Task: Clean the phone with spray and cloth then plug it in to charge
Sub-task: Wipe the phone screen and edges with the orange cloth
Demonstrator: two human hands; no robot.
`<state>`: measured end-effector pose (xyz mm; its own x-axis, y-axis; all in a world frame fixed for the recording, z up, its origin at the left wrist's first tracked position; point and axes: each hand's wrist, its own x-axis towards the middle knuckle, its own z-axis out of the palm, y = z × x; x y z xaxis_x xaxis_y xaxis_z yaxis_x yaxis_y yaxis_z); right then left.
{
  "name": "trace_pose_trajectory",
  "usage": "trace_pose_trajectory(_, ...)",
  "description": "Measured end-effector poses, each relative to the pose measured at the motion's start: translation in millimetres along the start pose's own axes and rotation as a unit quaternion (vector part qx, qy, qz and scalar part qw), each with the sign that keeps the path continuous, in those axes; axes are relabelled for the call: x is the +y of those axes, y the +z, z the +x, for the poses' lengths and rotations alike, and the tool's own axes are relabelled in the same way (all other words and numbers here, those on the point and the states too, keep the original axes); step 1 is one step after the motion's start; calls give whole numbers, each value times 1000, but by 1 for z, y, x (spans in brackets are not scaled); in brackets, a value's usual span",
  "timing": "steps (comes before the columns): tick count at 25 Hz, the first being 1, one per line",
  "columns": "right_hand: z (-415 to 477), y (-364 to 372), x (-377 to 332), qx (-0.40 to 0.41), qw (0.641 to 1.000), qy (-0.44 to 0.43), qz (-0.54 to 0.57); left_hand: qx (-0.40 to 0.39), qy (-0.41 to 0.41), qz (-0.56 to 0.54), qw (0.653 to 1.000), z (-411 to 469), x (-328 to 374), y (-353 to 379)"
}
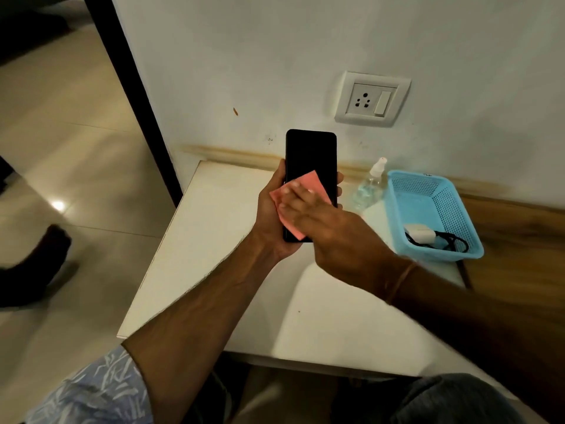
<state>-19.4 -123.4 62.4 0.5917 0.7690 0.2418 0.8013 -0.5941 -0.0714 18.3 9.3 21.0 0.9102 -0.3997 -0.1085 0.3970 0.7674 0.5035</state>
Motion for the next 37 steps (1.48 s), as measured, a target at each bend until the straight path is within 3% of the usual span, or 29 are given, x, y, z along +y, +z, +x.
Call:
trace_pose_trajectory(2, 6, -15, 23, 12, 1000, 21, 11, 9, 14, -5, 1000, 2, -2, 0)
trace_pose_trajectory(5, 20, -27, 39, 75, 978, 190, 52, 22, 35, -24, 999, 2, -7, 0)
trace_pose_trajectory(10, 4, -7, 12, 38, 998, 51, 32, 8, 10, -13, 1000, -1, -5, 5)
trace_pose_trajectory(14, 45, -25, 41, 112, 962, 248, 37, 19, 42, 5, 999, 1, -14, 6)
trace_pose_trajectory(19, 23, 4, -9, 63, 991, 108, 41, -12, 36, -35, 999, 1, -5, 0)
trace_pose_trajectory(21, 2, 4, -7, 49, 995, 89, 23, -6, 38, -25, 999, 2, -1, -1)
trace_pose_trajectory(26, 42, -17, 34, 78, 970, 230, 24, 27, 43, -14, 999, 1, -13, 1)
trace_pose_trajectory(34, 21, -4, -4, 49, 989, 132, 40, 25, 45, -25, 998, 0, -11, 2)
trace_pose_trajectory(37, 38, -17, 27, 93, 972, 216, 25, 37, 51, -11, 998, 0, -14, 2)
